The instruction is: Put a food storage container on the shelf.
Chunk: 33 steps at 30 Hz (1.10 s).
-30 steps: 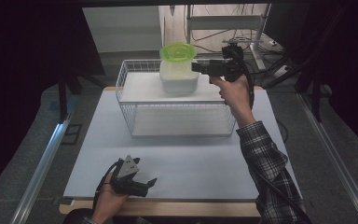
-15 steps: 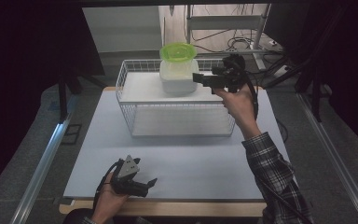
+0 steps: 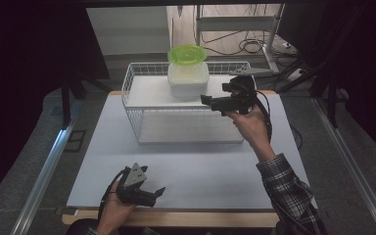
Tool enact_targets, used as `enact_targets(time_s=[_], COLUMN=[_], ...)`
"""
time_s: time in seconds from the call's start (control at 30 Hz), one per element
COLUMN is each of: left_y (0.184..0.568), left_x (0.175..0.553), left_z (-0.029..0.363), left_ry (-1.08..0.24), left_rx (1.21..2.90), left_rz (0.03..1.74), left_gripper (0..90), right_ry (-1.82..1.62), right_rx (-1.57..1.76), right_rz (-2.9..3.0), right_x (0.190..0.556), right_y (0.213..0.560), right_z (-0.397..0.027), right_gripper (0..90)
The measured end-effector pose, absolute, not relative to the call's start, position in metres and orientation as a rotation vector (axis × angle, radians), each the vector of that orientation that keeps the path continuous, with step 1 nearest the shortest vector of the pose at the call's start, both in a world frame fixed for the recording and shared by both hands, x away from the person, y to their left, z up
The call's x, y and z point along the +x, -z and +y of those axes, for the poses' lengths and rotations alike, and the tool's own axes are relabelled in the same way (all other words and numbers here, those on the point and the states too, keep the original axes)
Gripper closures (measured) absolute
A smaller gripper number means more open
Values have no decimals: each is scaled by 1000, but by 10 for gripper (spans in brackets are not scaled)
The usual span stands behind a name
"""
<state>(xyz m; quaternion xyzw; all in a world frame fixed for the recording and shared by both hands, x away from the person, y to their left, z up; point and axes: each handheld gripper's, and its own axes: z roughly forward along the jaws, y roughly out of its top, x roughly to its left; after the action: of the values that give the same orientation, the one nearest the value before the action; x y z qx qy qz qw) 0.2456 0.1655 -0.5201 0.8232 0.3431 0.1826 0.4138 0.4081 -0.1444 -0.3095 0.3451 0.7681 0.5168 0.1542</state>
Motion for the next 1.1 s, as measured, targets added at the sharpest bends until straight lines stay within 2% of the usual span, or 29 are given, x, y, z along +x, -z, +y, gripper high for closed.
enact_targets(time_s=[1.1], left_y=[520], left_x=[245], left_z=[164], left_ry=[-468], left_rx=[2084], left_rz=[857], left_gripper=[51], right_ry=[-1359], right_rx=[868], right_rz=[2279], right_x=[348], right_y=[390], right_z=[-147], right_gripper=[1])
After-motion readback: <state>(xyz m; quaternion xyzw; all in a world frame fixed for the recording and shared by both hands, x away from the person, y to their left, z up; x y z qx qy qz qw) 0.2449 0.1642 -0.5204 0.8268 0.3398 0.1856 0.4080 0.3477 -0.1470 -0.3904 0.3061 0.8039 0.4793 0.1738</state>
